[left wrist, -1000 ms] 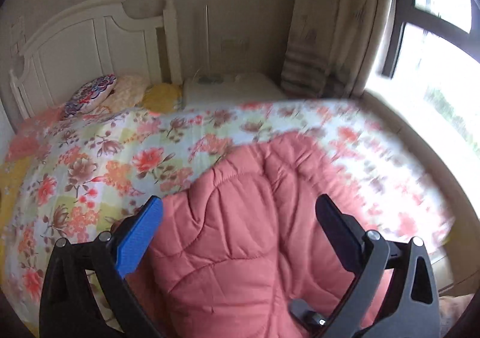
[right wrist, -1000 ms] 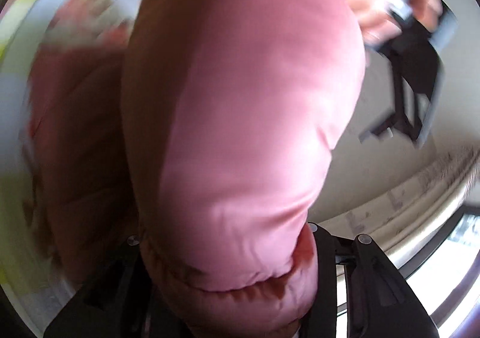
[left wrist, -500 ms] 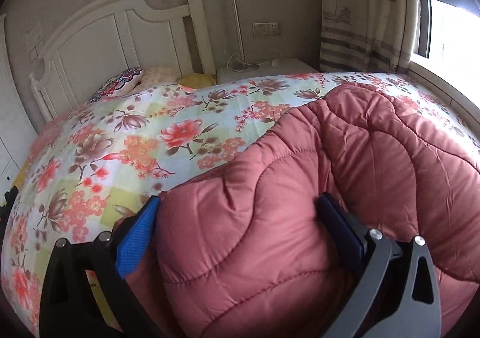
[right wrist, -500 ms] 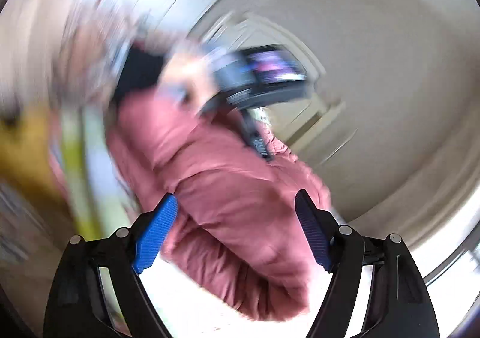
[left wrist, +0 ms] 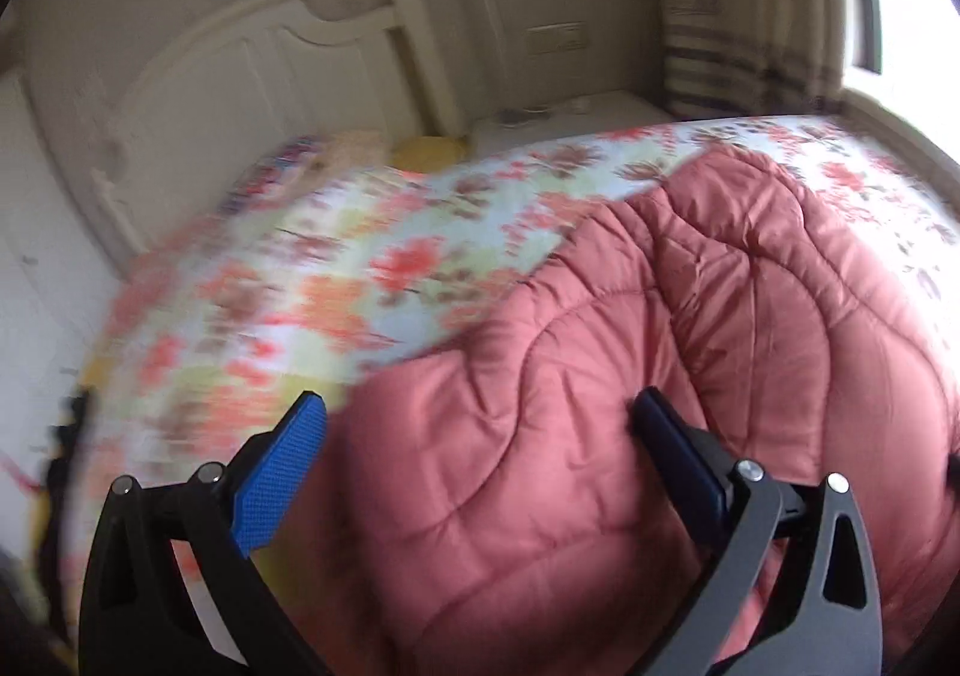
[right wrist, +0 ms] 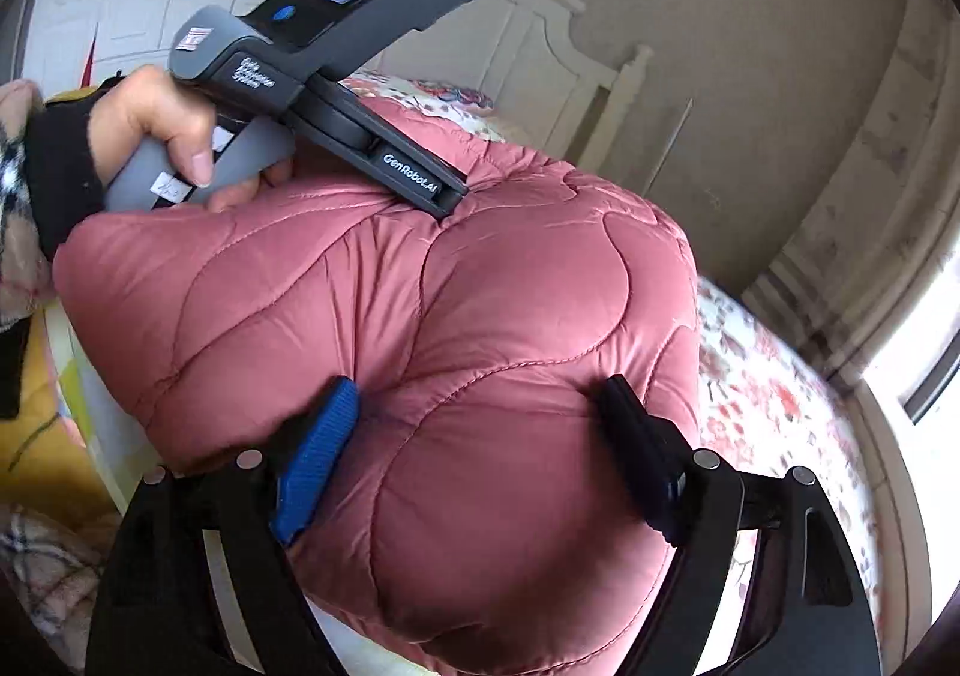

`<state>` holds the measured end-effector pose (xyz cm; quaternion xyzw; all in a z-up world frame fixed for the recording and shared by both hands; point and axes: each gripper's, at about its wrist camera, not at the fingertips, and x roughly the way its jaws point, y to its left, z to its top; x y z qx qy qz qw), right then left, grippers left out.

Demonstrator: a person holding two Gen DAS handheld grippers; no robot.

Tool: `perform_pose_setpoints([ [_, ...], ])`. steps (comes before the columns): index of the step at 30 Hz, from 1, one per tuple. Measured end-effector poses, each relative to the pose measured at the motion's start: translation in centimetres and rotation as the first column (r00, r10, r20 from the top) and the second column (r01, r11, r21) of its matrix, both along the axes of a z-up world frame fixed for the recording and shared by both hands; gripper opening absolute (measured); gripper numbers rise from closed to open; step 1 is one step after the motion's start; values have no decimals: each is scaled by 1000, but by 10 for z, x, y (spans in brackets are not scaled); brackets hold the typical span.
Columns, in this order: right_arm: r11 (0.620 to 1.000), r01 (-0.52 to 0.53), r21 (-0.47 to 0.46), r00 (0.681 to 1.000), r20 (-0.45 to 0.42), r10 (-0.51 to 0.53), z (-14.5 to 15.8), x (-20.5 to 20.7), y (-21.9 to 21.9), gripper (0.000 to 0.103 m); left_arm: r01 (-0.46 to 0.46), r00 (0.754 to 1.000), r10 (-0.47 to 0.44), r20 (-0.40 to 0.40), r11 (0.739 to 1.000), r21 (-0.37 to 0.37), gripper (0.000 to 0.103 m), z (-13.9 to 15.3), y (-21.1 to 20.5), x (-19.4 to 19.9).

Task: Fold large clothes

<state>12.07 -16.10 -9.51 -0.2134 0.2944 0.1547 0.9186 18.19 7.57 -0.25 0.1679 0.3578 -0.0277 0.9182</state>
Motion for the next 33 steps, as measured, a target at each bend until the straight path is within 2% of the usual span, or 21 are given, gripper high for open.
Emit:
perform_pose_setpoints([
  [3, 1000, 5, 10, 1000, 5, -5, -6, -8, -3, 78, 10, 996, -2, 87, 996, -94, 101, 48, -12, -29],
  [5, 1000, 10, 18, 1000, 12, -10, -6, -14, -6, 78, -45, 993, 59, 103, 990, -137, 101, 56, -20, -35],
  [7, 1000, 13, 21, 1000, 10, -13, -4, -8, -2, 78, -111, 991, 118, 70, 989, -100, 101, 38, -29, -27],
  [9, 1000, 20, 24, 1000, 14, -21, -14, -28, -1, 78, -174, 985, 174, 18, 985, 7, 101, 4, -33, -14],
  [10, 999, 23, 24, 1000, 16, -23, -16, -28, -1, 78, -202, 979, 201, 19, 978, 52, 101, -18, -30, -10],
  [11, 999, 24, 23, 1000, 18, -24, -17, -27, 0, 78, -198, 979, 197, 41, 980, 12, 101, -23, -23, -13],
  [13, 1000, 5, 26, 1000, 20, -6, -16, -30, 3, 79, -172, 981, 182, 72, 977, -126, 101, -22, -4, -23],
  [15, 1000, -7, 24, 1000, 17, 6, -17, -29, 6, 79, -123, 989, 138, 60, 972, -201, 101, -21, 7, -25],
  [16, 999, -11, 33, 1000, 12, 11, -17, -28, 7, 81, -107, 993, 115, 13, 961, -255, 101, -24, 17, -20],
  [18, 995, -52, 83, 998, -30, 55, -8, -25, 1, 83, -106, 994, 86, -68, 914, -391, 101, -31, 37, -10],
  [20, 983, -107, 152, 991, -64, 118, 7, -26, -11, 83, -119, 991, 72, -112, 861, -495, 101, -38, 54, -4],
  [21, 975, -120, 187, 989, -64, 134, 19, -24, -19, 81, -122, 990, 68, -122, 843, -524, 101, -40, 59, -3],
  [23, 969, -107, 223, 994, -7, 111, 42, -18, -37, 79, -120, 991, 70, -114, 844, -523, 101, -40, 59, -5],
  [26, 960, -82, 269, 996, 54, 70, 75, 10, -58, 79, -117, 993, 85, -87, 860, -496, 101, -36, 55, -11],
  [29, 936, -63, 346, 997, 73, 40, 94, 56, -64, 79, -118, 993, 88, -82, 855, -505, 101, -37, 56, -13],
  [32, 918, 14, 395, 1000, -28, -3, 85, 117, -58, 79, -119, 993, 92, -79, 853, -509, 101, -37, 56, -16],
  [33, 924, 53, 378, 995, -101, -15, 70, 140, -51, 80, -120, 993, 93, -78, 855, -505, 101, -36, 57, -14],
])
